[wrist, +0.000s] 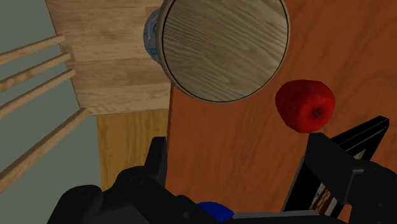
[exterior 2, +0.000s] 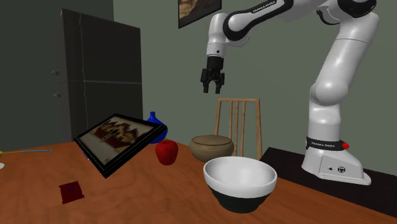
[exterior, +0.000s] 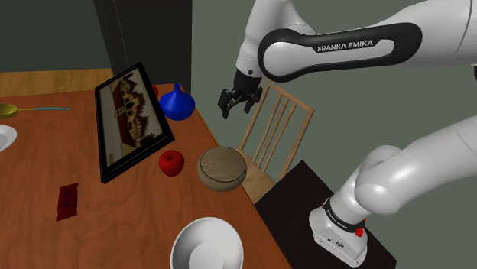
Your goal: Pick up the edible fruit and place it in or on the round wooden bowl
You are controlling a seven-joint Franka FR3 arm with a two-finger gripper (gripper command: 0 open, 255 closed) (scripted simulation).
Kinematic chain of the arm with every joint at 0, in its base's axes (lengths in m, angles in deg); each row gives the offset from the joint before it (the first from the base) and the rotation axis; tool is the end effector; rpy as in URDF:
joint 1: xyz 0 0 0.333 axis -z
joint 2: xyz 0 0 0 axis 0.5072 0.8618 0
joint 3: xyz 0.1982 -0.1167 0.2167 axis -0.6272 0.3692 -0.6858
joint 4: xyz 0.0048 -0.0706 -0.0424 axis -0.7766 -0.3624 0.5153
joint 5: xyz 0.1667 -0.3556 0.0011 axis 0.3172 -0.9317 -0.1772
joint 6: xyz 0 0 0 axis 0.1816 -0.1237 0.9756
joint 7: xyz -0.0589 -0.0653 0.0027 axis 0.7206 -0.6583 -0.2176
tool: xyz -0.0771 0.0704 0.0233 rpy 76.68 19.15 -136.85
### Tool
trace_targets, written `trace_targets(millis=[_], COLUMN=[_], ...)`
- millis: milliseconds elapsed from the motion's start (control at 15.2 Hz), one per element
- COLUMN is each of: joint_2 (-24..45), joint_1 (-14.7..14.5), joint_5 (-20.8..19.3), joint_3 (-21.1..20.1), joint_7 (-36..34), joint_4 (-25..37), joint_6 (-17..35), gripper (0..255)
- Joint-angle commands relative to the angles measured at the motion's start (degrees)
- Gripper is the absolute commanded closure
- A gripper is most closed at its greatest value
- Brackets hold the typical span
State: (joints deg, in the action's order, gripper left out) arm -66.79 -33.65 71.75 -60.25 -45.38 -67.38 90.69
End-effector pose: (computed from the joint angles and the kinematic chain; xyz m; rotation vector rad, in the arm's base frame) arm 0.4303 0.1551 0.4861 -3.0913 0.2362 -0.1540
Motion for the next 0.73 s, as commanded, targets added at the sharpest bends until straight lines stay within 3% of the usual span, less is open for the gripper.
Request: trace_targets(millis=[0, 660], joint_2=[3.88, 25.16], joint_1=[-0.24, -2.46], joint_5=[-0.51, -8.52], joint_3=[-1.57, -6.98], joint_7=[-1.89, -12.99], joint_4=[1.25, 12.99], joint_6=[2.58, 10.67], gripper=[0, 0])
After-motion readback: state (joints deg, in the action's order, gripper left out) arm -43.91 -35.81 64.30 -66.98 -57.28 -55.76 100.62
